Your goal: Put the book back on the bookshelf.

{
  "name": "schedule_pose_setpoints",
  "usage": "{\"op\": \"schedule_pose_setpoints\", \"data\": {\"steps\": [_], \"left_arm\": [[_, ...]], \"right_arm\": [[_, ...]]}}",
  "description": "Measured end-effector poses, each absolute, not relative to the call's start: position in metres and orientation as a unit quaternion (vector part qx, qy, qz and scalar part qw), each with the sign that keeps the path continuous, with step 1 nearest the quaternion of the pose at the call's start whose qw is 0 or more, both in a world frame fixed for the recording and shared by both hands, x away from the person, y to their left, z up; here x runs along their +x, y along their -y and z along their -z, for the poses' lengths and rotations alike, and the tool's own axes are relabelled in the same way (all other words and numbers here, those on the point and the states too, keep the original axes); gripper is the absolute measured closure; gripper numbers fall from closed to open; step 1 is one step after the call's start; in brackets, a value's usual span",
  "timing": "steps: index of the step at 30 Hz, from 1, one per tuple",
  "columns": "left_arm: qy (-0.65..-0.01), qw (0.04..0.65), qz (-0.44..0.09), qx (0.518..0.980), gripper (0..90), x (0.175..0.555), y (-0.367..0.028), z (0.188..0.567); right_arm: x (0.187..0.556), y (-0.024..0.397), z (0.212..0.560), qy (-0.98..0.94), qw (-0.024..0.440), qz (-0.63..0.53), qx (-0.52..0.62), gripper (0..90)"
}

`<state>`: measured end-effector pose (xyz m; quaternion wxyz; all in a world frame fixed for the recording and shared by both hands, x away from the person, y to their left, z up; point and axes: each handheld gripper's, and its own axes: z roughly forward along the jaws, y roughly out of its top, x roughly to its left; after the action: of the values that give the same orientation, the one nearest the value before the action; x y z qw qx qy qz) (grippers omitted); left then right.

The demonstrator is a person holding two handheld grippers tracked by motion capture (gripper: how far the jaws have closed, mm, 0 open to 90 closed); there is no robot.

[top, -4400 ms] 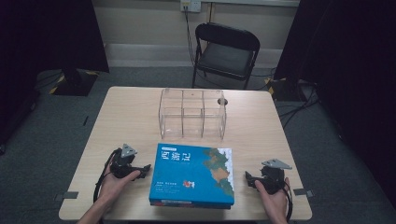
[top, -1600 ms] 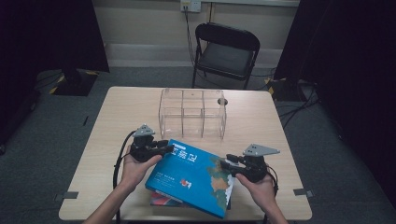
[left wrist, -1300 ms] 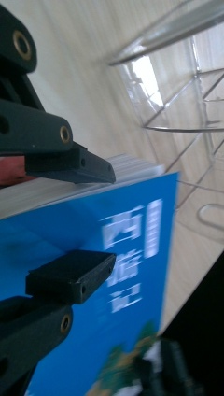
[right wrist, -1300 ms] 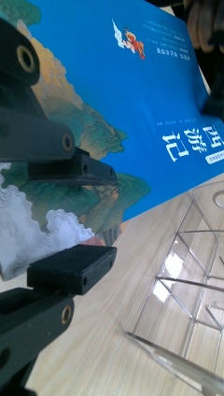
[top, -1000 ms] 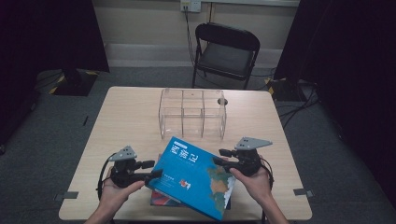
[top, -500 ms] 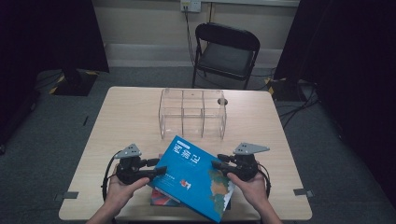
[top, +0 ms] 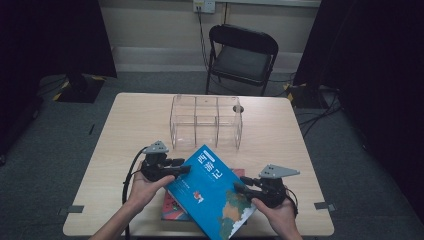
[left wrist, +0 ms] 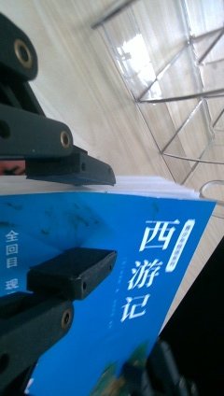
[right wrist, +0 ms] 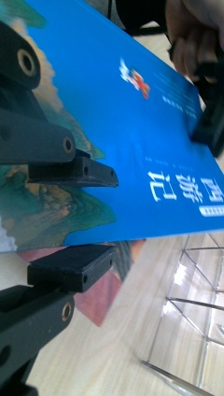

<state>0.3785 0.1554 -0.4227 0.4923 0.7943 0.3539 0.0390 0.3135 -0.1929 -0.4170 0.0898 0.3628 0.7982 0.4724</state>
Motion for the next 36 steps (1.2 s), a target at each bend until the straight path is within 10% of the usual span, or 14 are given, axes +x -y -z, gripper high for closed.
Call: {"op": "schedule_pose_setpoints", "data": {"steps": [36], "left_arm": [[-0.389,0.489,-0.007,0.780,62.5,0.327,-0.208,0.442]], "right_arm": [[0.352,0.182,0.423,-0.783,0.034,-0.499,0.371,65.1]]}}
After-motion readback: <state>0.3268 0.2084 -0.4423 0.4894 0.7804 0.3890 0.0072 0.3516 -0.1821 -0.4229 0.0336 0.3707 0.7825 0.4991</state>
